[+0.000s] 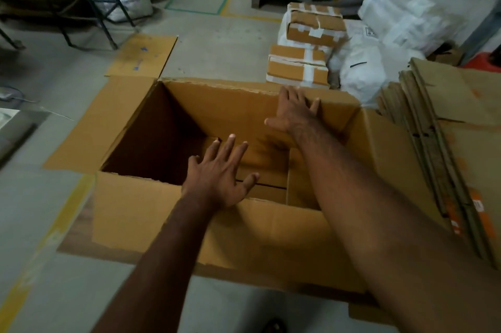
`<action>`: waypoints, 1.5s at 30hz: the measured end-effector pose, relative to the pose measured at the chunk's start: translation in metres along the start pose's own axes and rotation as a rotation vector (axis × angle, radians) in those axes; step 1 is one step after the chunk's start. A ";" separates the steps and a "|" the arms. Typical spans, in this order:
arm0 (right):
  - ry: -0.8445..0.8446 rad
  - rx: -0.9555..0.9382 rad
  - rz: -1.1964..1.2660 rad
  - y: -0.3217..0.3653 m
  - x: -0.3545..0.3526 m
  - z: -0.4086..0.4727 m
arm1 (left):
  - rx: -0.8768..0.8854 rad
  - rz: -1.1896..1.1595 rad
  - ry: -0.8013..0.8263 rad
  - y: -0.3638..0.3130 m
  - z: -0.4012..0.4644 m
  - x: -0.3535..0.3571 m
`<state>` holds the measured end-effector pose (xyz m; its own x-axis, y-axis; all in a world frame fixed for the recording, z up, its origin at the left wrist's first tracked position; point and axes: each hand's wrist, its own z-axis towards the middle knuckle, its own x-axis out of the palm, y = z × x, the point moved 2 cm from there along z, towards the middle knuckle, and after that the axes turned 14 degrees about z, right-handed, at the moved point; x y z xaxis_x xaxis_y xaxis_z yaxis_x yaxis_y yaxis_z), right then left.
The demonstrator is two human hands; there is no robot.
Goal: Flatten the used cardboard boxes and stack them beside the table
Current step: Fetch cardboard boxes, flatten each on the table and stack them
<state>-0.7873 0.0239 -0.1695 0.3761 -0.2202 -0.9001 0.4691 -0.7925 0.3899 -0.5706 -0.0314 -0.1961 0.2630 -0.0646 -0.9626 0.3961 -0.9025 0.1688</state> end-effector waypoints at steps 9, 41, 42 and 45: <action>-0.082 -0.216 0.510 0.009 0.051 -0.224 | 0.176 -0.155 -0.319 0.012 -0.030 -0.005; -0.316 0.347 0.012 -0.078 0.063 -0.324 | -0.302 -0.387 -0.222 0.182 -0.156 0.072; -0.308 0.296 -0.073 -0.074 0.057 -0.317 | -0.307 -0.235 -0.248 0.180 -0.152 0.061; -0.227 0.219 -0.149 -0.066 0.043 -0.295 | -0.137 0.119 -0.256 0.168 -0.134 0.036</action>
<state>-0.5664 0.2348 -0.1768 0.1176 -0.1945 -0.9738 0.3134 -0.9232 0.2223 -0.3767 -0.1278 -0.1741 0.0912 -0.2873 -0.9535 0.4953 -0.8176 0.2938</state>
